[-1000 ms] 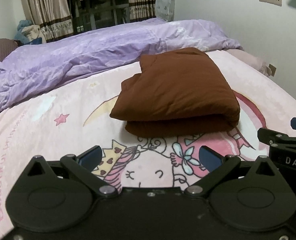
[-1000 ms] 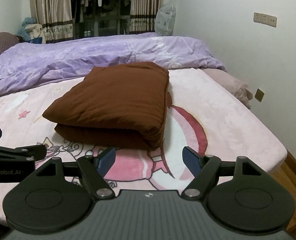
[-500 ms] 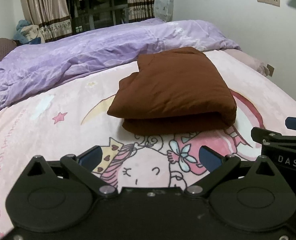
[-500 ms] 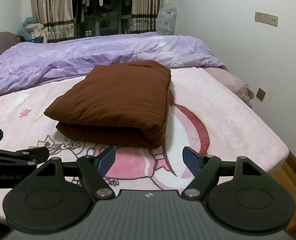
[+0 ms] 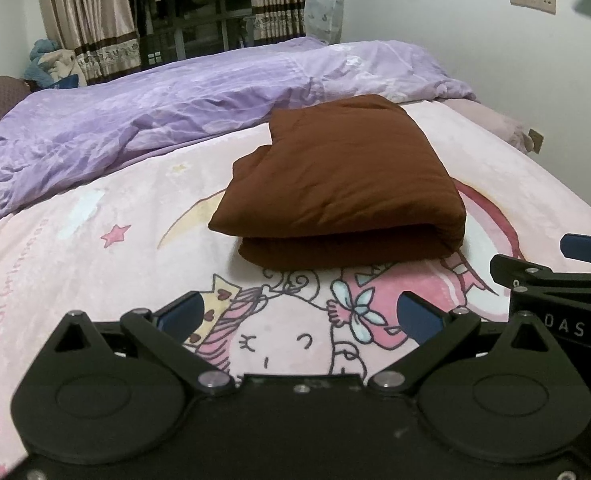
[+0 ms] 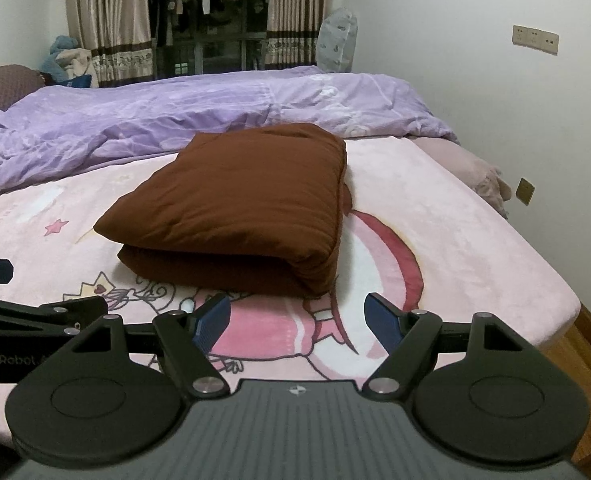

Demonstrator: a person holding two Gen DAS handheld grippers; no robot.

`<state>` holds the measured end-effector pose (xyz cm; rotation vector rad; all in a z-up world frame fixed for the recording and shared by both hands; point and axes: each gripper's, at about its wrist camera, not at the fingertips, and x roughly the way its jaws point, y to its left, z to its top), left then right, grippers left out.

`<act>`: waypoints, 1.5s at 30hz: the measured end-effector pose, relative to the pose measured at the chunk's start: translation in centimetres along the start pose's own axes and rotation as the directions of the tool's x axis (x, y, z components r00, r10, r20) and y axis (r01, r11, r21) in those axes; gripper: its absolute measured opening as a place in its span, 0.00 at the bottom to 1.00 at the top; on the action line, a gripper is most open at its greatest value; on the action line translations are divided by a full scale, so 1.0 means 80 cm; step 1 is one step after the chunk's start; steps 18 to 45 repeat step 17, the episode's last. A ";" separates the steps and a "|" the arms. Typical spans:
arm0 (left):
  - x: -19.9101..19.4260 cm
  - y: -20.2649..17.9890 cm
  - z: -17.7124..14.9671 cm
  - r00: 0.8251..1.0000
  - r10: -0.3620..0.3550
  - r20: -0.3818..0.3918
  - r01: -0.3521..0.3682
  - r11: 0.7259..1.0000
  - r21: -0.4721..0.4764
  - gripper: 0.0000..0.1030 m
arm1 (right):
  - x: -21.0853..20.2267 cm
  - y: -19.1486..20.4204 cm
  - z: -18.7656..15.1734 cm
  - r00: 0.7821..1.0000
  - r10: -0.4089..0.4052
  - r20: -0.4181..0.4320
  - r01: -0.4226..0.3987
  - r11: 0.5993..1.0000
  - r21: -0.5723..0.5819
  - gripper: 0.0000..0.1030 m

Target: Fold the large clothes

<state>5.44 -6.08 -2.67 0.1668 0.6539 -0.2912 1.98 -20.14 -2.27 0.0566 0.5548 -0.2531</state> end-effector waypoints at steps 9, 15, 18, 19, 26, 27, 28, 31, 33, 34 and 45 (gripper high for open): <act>-0.004 -0.001 -0.001 1.000 -0.013 0.008 0.013 1.000 -0.001 1.00 | 0.001 -0.001 0.001 1.000 0.001 0.000 -0.001 1.000 -0.001 0.87; -0.007 -0.002 -0.001 0.999 -0.015 0.031 0.015 1.000 0.002 1.00 | 0.001 -0.001 0.001 1.000 0.001 0.000 -0.001 1.000 0.002 0.87; -0.010 -0.001 -0.003 0.998 -0.033 0.049 0.033 0.999 0.006 1.00 | 0.002 -0.001 0.001 1.000 -0.001 0.000 0.001 1.000 0.001 0.87; -0.010 -0.001 -0.003 0.998 -0.033 0.049 0.033 0.999 0.006 1.00 | 0.002 -0.001 0.001 1.000 -0.001 0.000 0.001 1.000 0.001 0.87; -0.010 -0.001 -0.003 0.998 -0.033 0.049 0.033 0.999 0.006 1.00 | 0.002 -0.001 0.001 1.000 -0.001 0.000 0.001 1.000 0.001 0.87; -0.010 -0.001 -0.003 0.998 -0.033 0.049 0.033 0.999 0.006 1.00 | 0.002 -0.001 0.001 1.000 -0.001 0.000 0.001 1.000 0.001 0.87; -0.010 -0.001 -0.003 0.998 -0.033 0.049 0.033 0.999 0.006 1.00 | 0.002 -0.001 0.001 1.000 -0.001 0.000 0.001 1.000 0.001 0.87; -0.010 -0.001 -0.003 0.998 -0.033 0.049 0.033 0.999 0.006 1.00 | 0.002 -0.001 0.001 1.000 -0.001 0.000 0.001 1.000 0.001 0.87; -0.010 -0.001 -0.003 0.998 -0.033 0.049 0.033 0.999 0.006 1.00 | 0.002 -0.001 0.001 1.000 -0.001 0.000 0.001 1.000 0.001 0.87; -0.010 -0.001 -0.003 0.998 -0.033 0.049 0.033 0.999 0.006 1.00 | 0.002 -0.001 0.001 1.000 -0.001 0.000 0.001 1.000 0.001 0.87; -0.010 -0.001 -0.003 0.998 -0.033 0.049 0.033 0.999 0.006 1.00 | 0.002 -0.001 0.001 1.000 -0.001 0.000 0.001 1.000 0.001 0.87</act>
